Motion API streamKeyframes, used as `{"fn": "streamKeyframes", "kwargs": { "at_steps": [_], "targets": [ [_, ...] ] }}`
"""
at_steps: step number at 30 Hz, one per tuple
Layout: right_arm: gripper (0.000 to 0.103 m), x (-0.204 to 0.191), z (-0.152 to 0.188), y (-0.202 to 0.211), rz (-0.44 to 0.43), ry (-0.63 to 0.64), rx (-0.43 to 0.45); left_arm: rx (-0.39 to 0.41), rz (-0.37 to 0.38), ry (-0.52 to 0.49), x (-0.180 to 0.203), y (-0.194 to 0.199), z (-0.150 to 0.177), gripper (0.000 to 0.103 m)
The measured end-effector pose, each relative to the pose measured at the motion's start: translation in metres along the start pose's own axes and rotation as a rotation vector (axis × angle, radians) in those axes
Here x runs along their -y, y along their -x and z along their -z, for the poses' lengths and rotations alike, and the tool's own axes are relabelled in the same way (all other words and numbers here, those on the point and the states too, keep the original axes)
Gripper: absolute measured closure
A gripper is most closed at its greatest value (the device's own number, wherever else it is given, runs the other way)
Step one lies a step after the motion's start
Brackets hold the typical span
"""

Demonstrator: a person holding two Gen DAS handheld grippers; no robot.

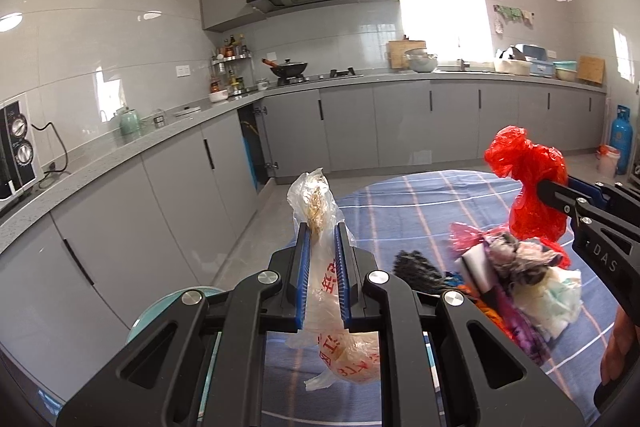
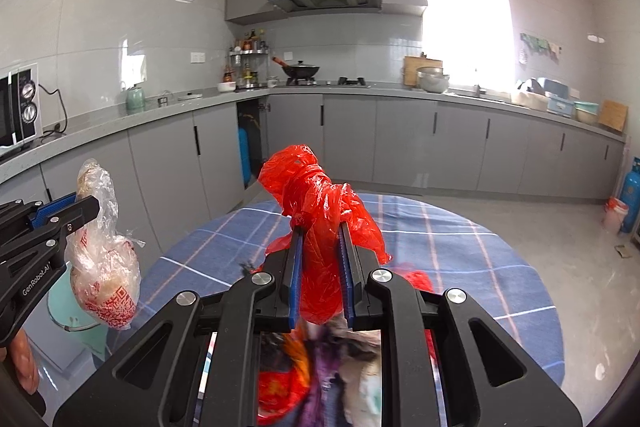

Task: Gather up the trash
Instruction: 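Carry both bags over the teal bin and open both tools to drop them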

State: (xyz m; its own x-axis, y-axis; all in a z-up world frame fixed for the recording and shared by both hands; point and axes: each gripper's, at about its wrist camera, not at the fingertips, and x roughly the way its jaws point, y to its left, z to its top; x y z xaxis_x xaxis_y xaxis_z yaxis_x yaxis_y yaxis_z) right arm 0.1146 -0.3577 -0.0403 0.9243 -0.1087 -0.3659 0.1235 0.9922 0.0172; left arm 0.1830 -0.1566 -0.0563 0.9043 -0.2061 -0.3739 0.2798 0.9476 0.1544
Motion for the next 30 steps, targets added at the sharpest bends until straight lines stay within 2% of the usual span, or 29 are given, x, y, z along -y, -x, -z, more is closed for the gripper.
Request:
{"fn": "streamKeyframes", "kwargs": {
  "at_steps": [11,18,30],
  "targets": [
    [0.086,-0.046,-0.012,-0.019,-0.085,0.045,-0.005,-0.009,-0.1,0.03,-0.051,0.004,0.008,0.09],
    [0.086,-0.077,-0.017,-0.031,-0.141,0.079,-0.007,-0.02,-0.171,0.015,-0.08,0.004,0.015,0.09],
    [0.086,-0.122,-0.02,-0.05,-0.228,0.124,-0.024,-0.052,-0.275,0.063,-0.14,0.001,0.028,0.09]
  ]
}}
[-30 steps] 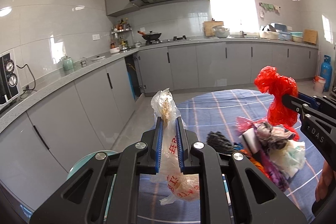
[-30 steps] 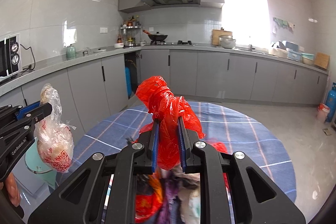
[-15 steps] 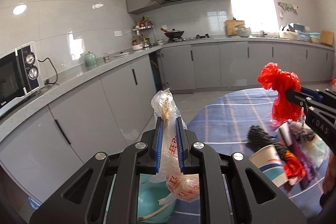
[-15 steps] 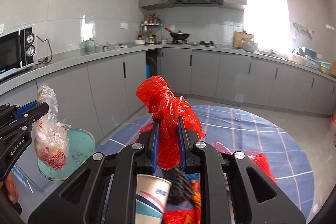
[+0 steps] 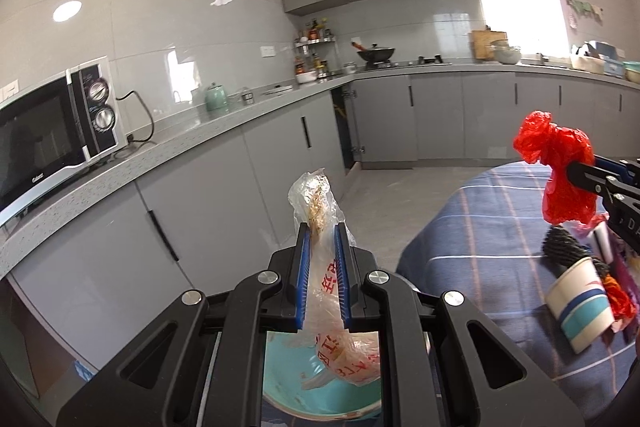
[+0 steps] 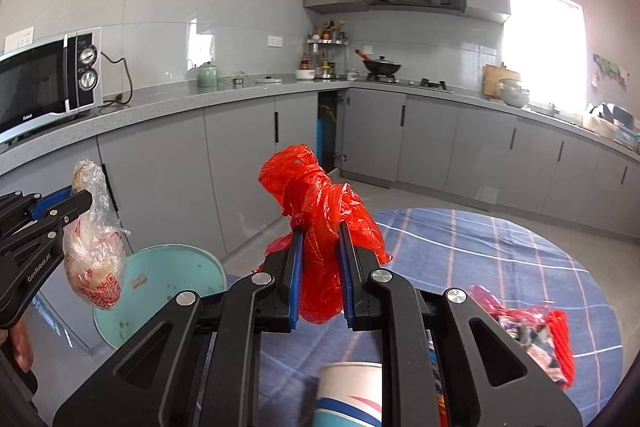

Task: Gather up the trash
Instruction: 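Carry both bags over the teal bin and open both tools to drop them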

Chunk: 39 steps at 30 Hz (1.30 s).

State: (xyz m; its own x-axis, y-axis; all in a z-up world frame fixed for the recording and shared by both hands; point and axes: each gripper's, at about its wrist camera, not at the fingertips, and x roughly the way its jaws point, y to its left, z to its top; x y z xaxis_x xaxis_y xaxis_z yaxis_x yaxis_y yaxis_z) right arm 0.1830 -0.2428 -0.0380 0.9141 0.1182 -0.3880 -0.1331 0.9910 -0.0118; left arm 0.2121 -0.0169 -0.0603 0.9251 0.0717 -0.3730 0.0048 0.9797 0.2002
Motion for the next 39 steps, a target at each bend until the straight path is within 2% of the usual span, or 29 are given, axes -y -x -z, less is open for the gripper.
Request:
{"fn": "streamKeyframes", "kwargs": {
  "at_steps": [11,39],
  "targets": [
    [0.086,-0.032,0.001,-0.02,-0.061,0.052,-0.016,-0.032,-0.06,0.003,-0.031,-0.015,0.015,0.09],
    [0.086,-0.085,0.006,-0.064,-0.168,0.124,-0.069,-0.075,-0.106,0.02,-0.05,-0.025,0.033,0.09]
  ]
}}
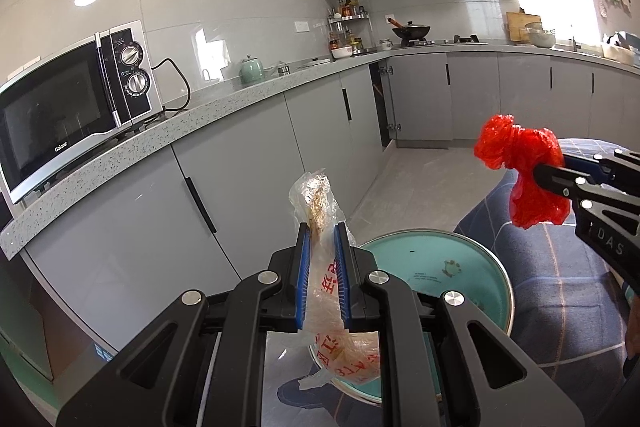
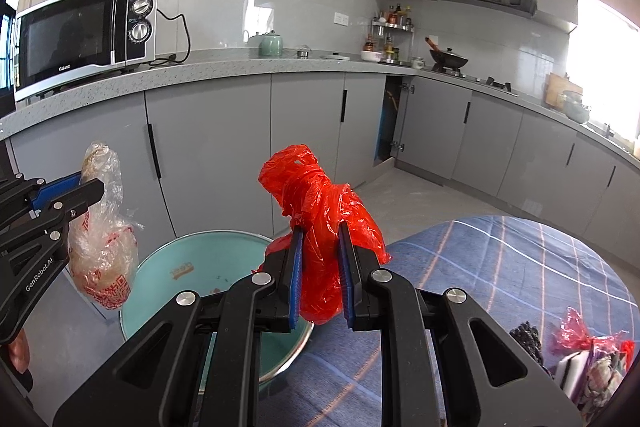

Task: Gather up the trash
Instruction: 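Carry both bags over the teal bin and open both tools to drop them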

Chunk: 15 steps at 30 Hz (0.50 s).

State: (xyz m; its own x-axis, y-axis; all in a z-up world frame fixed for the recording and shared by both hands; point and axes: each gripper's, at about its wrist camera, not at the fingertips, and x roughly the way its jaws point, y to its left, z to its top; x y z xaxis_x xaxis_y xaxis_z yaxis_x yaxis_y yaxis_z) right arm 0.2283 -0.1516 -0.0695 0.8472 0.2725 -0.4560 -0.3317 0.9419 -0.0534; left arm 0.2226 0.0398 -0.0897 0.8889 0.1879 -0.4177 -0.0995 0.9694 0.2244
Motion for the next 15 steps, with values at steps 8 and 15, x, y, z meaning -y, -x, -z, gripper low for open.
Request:
{"fn": "streamKeyframes", "kwargs": {
  "at_steps": [8,15],
  "targets": [
    [0.086,-0.01,-0.003,-0.004,-0.037,0.022,-0.004,0.0,0.009,0.011,-0.002,0.0,0.0,0.088],
    [0.081,-0.02,0.0,-0.006,-0.083,0.054,-0.014,-0.004,0.008,0.019,-0.006,-0.002,-0.001,0.084]
  ]
}}
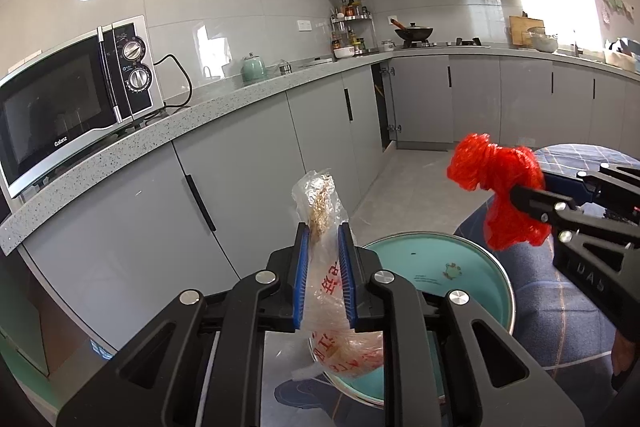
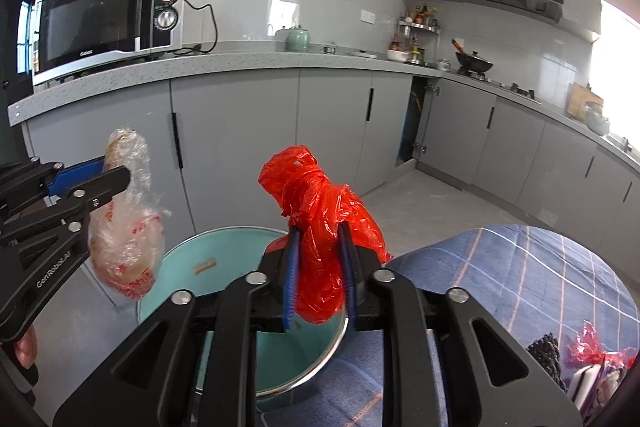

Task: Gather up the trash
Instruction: 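Carry both bags over the teal bin and open both tools to drop them, then return the left tool to the table and grasp the striped paper cup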

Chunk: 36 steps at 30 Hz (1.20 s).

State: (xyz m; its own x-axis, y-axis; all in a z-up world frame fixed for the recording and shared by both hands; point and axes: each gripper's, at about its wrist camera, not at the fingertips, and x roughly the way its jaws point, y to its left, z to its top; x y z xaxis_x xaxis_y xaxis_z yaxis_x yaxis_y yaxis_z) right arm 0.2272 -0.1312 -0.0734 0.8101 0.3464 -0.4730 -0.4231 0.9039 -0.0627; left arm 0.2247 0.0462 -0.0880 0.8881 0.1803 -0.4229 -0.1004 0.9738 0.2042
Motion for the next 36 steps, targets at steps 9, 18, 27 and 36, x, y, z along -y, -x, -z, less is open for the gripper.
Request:
{"fn": "streamKeyframes", "kwargs": {
  "at_steps": [9,18,27,36],
  "targets": [
    [0.059,0.001,0.002,-0.002,-0.017,-0.008,-0.01,0.008,-0.015,-0.002,0.002,0.0,0.002,0.053],
    [0.059,0.006,0.008,0.002,0.008,-0.03,-0.021,0.007,-0.029,0.008,-0.001,0.0,0.004,0.043],
    [0.056,0.028,0.012,0.037,0.098,-0.08,-0.013,0.013,0.013,-0.019,0.021,0.011,0.005,0.03],
    [0.051,0.082,0.041,0.106,0.246,-0.155,-0.004,0.034,0.113,-0.109,0.086,0.036,0.008,0.019]
  ]
}}
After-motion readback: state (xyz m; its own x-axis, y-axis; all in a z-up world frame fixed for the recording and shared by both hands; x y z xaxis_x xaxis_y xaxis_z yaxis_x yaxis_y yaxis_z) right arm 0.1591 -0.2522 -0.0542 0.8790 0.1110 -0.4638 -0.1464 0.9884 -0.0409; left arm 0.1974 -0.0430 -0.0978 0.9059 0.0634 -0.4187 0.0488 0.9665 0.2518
